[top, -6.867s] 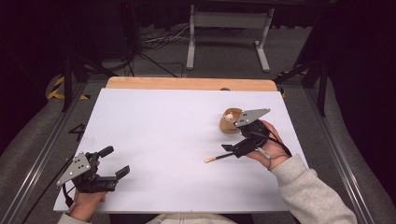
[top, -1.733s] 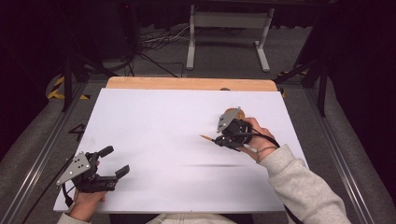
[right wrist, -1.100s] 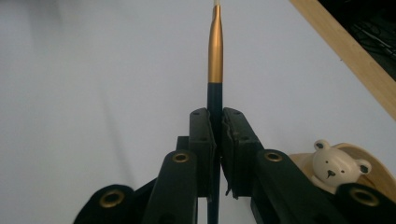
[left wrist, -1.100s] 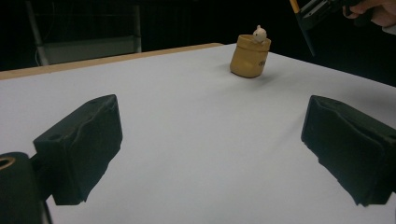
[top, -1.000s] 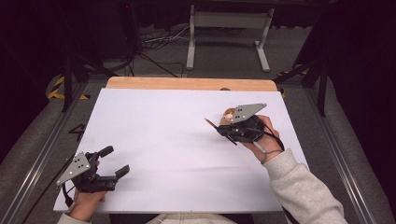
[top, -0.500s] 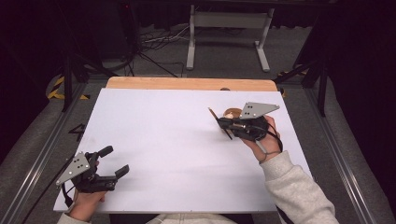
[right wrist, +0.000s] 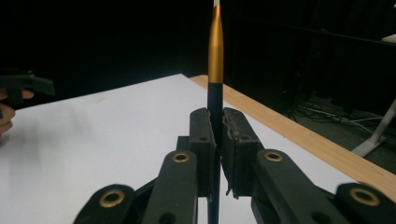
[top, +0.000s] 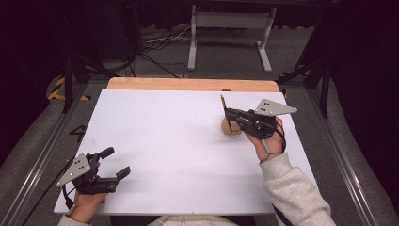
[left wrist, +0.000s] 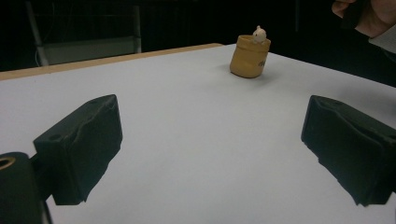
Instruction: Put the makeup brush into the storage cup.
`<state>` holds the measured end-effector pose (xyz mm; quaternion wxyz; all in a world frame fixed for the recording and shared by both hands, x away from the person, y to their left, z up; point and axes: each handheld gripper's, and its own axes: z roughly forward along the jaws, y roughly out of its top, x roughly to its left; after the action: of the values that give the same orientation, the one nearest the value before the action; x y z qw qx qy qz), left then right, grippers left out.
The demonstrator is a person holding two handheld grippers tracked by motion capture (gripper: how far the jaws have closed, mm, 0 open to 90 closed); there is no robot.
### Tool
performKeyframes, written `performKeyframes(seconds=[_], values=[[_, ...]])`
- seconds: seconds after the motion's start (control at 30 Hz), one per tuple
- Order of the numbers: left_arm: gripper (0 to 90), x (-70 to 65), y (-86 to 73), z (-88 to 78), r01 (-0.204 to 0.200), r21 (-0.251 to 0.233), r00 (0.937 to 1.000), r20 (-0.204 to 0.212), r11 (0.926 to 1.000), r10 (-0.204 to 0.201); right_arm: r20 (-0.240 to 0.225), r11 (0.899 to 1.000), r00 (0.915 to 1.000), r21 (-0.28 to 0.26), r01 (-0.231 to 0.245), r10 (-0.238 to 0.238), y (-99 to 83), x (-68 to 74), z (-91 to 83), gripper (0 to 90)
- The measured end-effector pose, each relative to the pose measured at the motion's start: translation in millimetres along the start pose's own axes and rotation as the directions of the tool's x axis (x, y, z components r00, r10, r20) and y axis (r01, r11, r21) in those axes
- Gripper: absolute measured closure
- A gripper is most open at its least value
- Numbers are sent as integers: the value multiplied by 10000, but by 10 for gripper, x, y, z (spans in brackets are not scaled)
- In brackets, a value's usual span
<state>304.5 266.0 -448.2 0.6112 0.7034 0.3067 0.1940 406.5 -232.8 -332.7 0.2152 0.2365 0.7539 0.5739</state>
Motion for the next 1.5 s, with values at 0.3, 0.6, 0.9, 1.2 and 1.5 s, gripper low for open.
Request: performKeyframes(seconds=[0.3, 0.6, 0.9, 1.2, 1.5], values=[[60, 2, 1, 0, -49, 32, 10000, 5, 10000, 49, 788, 9977, 9961, -586, -353, 399, -35, -91, -20, 831], [60, 5, -1, 1, -15, 43, 10000, 28, 10000, 15, 1646, 9941, 9837, -913, -582, 727, -47, -195, 10, 831], [60, 3, 0, 1, -35, 49, 10000, 29, 10000, 35, 2284, 9944, 9710, -931, -498, 700, -36, -250, 48, 831], [60, 4, 0, 2, -30, 45, 10000, 33, 10000, 30, 2634, 9909, 9581, -1002, -893, 1130, -55, -381, 91, 831], [60, 4, -2, 2, -24, 8, 10000, 23, 10000, 24, 3163, 9910, 9414, -988, -899, 1169, -92, -506, 140, 832]])
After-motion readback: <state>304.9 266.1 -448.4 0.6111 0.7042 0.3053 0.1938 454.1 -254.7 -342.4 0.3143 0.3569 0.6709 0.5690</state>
